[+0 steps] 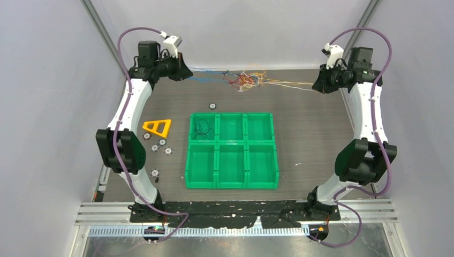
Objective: Untangle the cables
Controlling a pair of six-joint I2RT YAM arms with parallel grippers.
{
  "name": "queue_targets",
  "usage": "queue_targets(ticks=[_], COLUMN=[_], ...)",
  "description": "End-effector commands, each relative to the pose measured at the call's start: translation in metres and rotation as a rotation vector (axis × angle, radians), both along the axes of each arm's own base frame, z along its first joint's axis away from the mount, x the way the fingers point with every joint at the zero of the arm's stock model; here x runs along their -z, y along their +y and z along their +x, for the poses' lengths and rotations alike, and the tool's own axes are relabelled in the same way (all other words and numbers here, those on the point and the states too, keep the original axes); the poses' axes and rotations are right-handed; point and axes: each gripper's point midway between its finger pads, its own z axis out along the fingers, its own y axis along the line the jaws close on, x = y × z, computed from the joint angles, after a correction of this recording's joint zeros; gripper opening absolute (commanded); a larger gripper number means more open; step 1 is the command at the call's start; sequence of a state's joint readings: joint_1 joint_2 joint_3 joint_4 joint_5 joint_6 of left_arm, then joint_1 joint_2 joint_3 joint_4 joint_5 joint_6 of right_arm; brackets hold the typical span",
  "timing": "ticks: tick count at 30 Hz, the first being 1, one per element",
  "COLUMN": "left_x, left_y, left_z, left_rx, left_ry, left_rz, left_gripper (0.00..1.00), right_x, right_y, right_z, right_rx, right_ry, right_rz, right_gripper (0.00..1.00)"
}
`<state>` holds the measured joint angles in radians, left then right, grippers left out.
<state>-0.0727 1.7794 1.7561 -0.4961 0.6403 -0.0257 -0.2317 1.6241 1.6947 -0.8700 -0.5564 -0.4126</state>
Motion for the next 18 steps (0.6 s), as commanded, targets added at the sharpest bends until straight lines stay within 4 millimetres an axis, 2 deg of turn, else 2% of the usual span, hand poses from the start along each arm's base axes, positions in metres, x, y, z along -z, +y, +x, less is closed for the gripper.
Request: queue_targets(ticks=[1,4,6,14,18], left_x=[-0.01,-0.002,0.0,0.019,0.03], left_y=[0.09,0.131,0.151,0.2,0.207], left_z=[0.039,0.05,0.056,0.066,0.066], left_rx=[-0.318,-0.442,-0.495,-0.602,-0.602], left_ry=[-0.048,-0.018,-0.012,0.007,0.033], left_rz=[0.126,0.16,0.179,0.281,0.279], left_gripper=[0.0,0.0,0.0,0.0,0.0], right_x=[-0.024,-0.041,-0.045,-0.051,-0.057], right_y=[-0.115,-0.155,-0.168,-0.185,-0.181], right_z=[0.015,0.014,0.015,0.019,0.023], right_rx=[0.345,0.438,0.459,0.504,0.483], right_ry=[-0.091,-0.124,-0.132,-0.146,-0.167], right_rz=[-0.248,-0.293,-0.311,-0.346,-0.31], right_gripper=[0.05,0.05,0.05,0.05,0.05])
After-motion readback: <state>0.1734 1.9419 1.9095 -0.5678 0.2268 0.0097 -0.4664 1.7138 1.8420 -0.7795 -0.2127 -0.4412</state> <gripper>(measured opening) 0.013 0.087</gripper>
